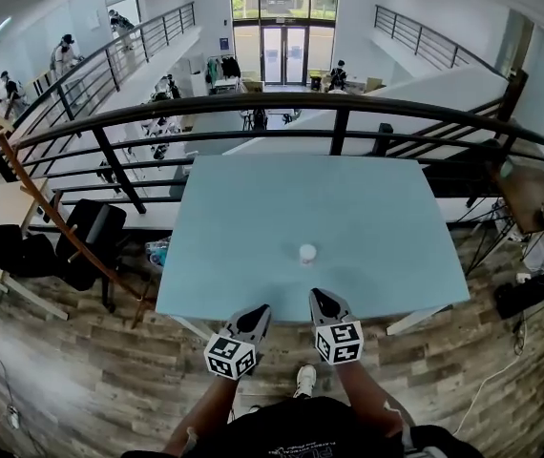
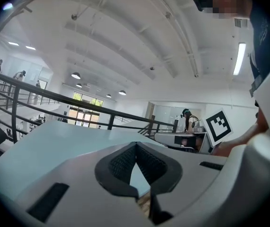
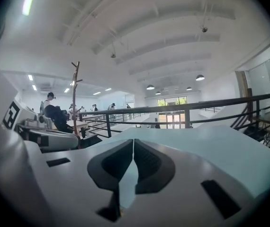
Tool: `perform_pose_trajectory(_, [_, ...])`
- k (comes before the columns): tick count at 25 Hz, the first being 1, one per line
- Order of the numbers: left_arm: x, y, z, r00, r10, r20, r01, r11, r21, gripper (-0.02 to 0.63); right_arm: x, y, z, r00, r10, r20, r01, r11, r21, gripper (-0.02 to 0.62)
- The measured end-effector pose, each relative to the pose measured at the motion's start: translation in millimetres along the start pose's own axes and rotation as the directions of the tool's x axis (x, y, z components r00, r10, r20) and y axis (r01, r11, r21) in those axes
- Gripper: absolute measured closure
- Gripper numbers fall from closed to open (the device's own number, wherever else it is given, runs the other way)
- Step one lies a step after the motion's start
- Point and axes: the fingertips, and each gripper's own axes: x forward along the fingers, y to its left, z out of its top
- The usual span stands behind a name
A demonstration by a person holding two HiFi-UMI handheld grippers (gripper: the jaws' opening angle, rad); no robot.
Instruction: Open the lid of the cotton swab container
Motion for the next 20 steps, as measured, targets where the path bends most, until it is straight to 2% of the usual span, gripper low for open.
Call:
perform_pose_trajectory(3, [26.0, 7.1, 9.8, 1.0, 0.03, 0.008, -0.03, 0.999, 0.014, 0.594, 17.2, -19.3, 3.7, 1.0, 0.017, -0.001, -0.017, 1.0, 0.003, 0.574])
perform_pose_trajectory(5, [41.9, 13.0, 12.2, 0.998, 0.056, 0.003, -0.056, 0.998, 0.017, 0.594, 26.1, -33.4, 3.0, 0.999, 0.032, -0.006, -0.032, 0.999, 0.038, 0.574])
perform_pose_trajectory(7, [57.1, 18.9, 13.5, 0.997, 0.075, -0.001, -0.075, 0.997, 0.01, 0.594, 35.2, -45.9, 1.5, 0.998, 0.053, -0.016, -0.052, 0.996, 0.072, 0.574])
perform_pose_trajectory(12, [95.1, 27.3, 18.6, 0.995, 0.1, 0.004, -0.1, 0.995, -0.004, 0.594, 57.1, -66.0, 0.3, 0.994, 0.102, -0.034, -0.099, 0.991, 0.085, 0.574])
perform_pose_trajectory(17, [116.1, 34.6, 20.2, 0.993, 0.12, 0.002, -0.12, 0.993, -0.011, 0.594, 73.0, -79.3, 2.0, 0.991, 0.128, -0.041, -0.124, 0.99, 0.072, 0.574])
perform_pose_trajectory(20, [124.1, 37.7, 13.5, 0.99, 0.139, -0.015, -0.139, 0.99, -0.009, 0.594, 74.2, -92.4, 6.9, 0.992, 0.124, -0.017, -0.121, 0.987, 0.106, 0.574])
